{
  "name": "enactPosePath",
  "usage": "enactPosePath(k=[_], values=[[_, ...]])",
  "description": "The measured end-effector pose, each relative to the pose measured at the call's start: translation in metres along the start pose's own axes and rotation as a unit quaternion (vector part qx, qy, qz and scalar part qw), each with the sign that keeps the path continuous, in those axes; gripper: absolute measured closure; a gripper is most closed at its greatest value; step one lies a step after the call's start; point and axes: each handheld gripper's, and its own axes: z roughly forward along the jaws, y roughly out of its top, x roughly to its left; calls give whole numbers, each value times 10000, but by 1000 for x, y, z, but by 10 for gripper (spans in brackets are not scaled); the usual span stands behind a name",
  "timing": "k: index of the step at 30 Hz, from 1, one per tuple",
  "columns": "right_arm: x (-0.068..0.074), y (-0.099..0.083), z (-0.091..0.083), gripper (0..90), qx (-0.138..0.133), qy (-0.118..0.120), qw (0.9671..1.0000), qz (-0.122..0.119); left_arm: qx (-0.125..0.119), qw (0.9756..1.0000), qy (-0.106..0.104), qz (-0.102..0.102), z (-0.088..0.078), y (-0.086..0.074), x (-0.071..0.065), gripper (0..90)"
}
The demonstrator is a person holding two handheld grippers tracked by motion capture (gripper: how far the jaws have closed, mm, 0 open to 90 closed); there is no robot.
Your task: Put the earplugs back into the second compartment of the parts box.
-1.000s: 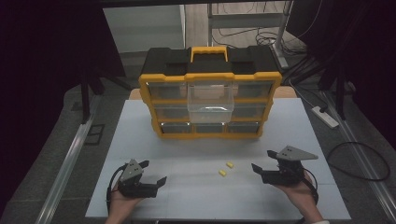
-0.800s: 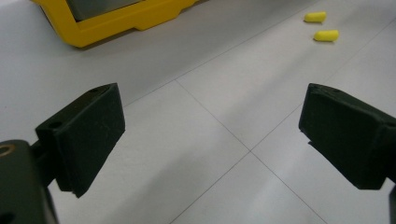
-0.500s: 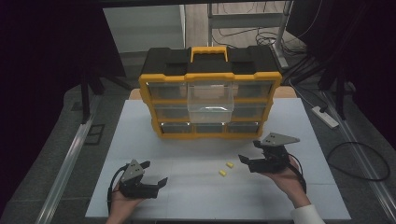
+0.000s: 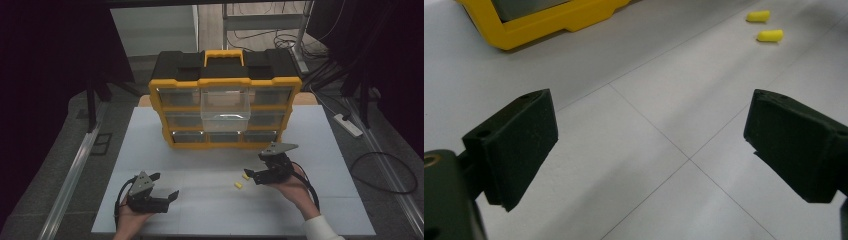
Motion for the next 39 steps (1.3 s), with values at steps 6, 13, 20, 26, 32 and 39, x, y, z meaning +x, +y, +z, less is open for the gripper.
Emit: enactPosePath(k=[6,13,20,26,32,39], values=[[2,-3,15,234,371,-79,9993,-46,21,10000,-18,44,1,0,0,72],[4,-10,34,269,714,-134,9973,-114,40,10000,-30,68,2,0,-1,72],[6,-12,43,363,894,-146,9957,-201,77,9999,-34,93,2,0,-1,72],[8,-14,48,551,1089,-10,9935,-331,64,9999,-56,79,1,0,-1,72],[9,-14,50,720,1183,-8,9923,-374,77,9999,-46,93,2,-1,-1,72],[8,-11,42,798,898,77,9954,-324,63,9999,-56,99,0,-1,-1,73]])
